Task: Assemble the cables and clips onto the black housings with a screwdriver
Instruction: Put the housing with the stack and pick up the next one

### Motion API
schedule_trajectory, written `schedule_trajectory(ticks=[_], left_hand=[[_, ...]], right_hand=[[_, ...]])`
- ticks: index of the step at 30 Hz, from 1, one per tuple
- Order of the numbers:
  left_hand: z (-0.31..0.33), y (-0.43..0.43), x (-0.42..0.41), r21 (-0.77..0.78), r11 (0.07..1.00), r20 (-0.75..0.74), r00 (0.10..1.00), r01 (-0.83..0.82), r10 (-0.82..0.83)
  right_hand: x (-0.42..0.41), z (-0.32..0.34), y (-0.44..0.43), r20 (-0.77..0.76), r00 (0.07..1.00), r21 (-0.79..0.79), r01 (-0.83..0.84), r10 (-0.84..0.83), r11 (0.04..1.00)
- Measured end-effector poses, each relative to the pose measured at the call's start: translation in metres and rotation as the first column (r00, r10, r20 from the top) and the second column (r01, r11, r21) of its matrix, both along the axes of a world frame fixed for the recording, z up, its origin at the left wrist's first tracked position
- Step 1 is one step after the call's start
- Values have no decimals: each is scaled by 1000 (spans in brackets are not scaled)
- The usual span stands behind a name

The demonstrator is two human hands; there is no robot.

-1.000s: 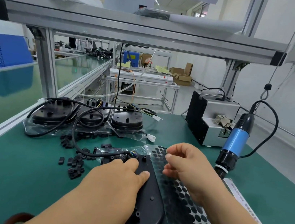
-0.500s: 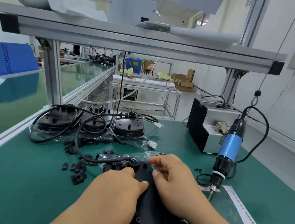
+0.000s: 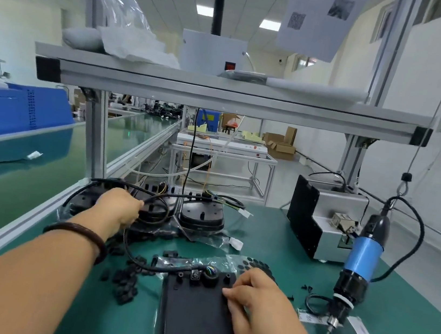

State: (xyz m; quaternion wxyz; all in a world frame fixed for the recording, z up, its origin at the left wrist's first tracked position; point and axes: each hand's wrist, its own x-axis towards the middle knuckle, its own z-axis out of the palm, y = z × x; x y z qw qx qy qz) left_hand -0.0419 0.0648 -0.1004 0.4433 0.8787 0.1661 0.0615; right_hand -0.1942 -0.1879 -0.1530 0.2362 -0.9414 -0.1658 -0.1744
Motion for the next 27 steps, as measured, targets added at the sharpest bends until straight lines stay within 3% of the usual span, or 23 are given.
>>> schedule_trajectory(ticks=[1, 3, 5, 8, 10, 12, 16, 18, 20, 22, 25, 27], left_hand=[[-1, -1, 3, -186, 983, -17, 1000, -7, 4], [-3, -2, 4, -399, 916, -53, 999, -32, 12], [-1, 0, 4, -493, 869, -52, 999, -25, -1], [17, 1, -7, -494, 869, 69, 998, 22, 14], [33, -3, -32, -390, 910, 218, 974, 138, -55], [44, -9, -70, -237, 925, 352, 914, 296, -202], [39, -28, -152, 175, 898, 478, 762, 404, -437], [23, -38, -183, 339, 851, 492, 695, 401, -524], [3, -45, -203, 497, 772, 480, 616, 395, -624], [-15, -51, -215, 571, 678, 443, 521, 463, -730], [-37, -56, -220, 435, 665, 444, 498, 607, -745], [-40, -58, -215, 462, 626, 416, 470, 628, -778]], right_hand=[[0, 0, 0, -7, 1000, 11, 4, -4, 1000], [-1, 0, -1, -14, 1000, 21, 13, -12, 1000], [-1, 1, 0, -36, 999, 45, 21, -19, 999], [-1, 9, -3, -78, 996, 117, 44, -35, 992], [0, 19, -9, -83, 995, 280, 83, -62, 956], [2, 35, -15, -145, 987, 496, 138, -75, 857], [11, 70, -8, -373, 919, 856, 286, 130, 431], [11, 84, -2, -402, 892, 903, 351, 205, 247], [10, 91, -1, -405, 893, 914, 386, 195, 127], [8, 92, -3, -424, 898, 903, 408, 115, 136], [4, 82, -8, -413, 910, 864, 379, 34, 332], [-1, 70, -12, -368, 930, 825, 315, 23, 470]])
